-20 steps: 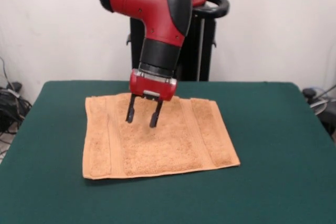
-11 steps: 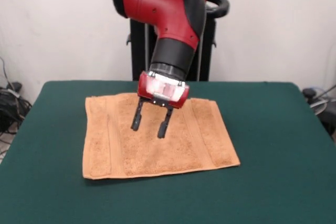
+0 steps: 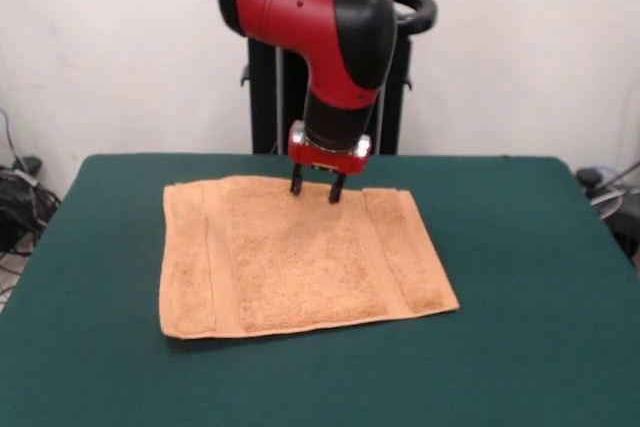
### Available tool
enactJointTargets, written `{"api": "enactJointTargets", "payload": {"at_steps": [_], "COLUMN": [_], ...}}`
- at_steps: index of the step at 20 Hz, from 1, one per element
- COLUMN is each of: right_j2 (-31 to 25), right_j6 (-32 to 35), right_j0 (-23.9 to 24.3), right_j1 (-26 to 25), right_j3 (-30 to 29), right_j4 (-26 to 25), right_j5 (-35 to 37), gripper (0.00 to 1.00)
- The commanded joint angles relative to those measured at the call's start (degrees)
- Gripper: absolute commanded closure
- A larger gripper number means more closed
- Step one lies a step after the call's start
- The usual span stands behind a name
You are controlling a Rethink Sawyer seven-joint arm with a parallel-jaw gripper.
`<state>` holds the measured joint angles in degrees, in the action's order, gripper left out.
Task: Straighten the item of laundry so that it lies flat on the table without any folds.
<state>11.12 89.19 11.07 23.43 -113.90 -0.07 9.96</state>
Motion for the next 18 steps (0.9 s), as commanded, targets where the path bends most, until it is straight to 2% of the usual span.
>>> {"api": "enactJointTargets", "payload": {"at_steps": [1, 4, 7, 11, 13, 15, 18], "right_j2": [-8.36, -7.47, -5.26, -6.02, -5.11, -6.06, -5.84], "right_j6": [5.3, 7.92, 11.06, 12.16, 13.5, 15.41, 17.35], "right_j0": [8.49, 12.2, 11.5, 13.07, 12.2, 13.52, 12.05], "right_j1": [-12.81, -21.85, -25.96, -27.91, -28.11, -28.7, -27.98], "right_j3": [5.96, 10.13, 12.65, 14.17, 13.6, 12.61, 10.04], "right_j4": [-4.63, -10.02, -11.42, -13.42, -13.45, -14.44, -11.67], "right_j5": [-10.67, -25.2, -33.65, -39.03, -47.45, -58.94, -66.73], "gripper": [0.0, 0.0, 0.0, 0.0, 0.0, 0.0, 0.0]}}
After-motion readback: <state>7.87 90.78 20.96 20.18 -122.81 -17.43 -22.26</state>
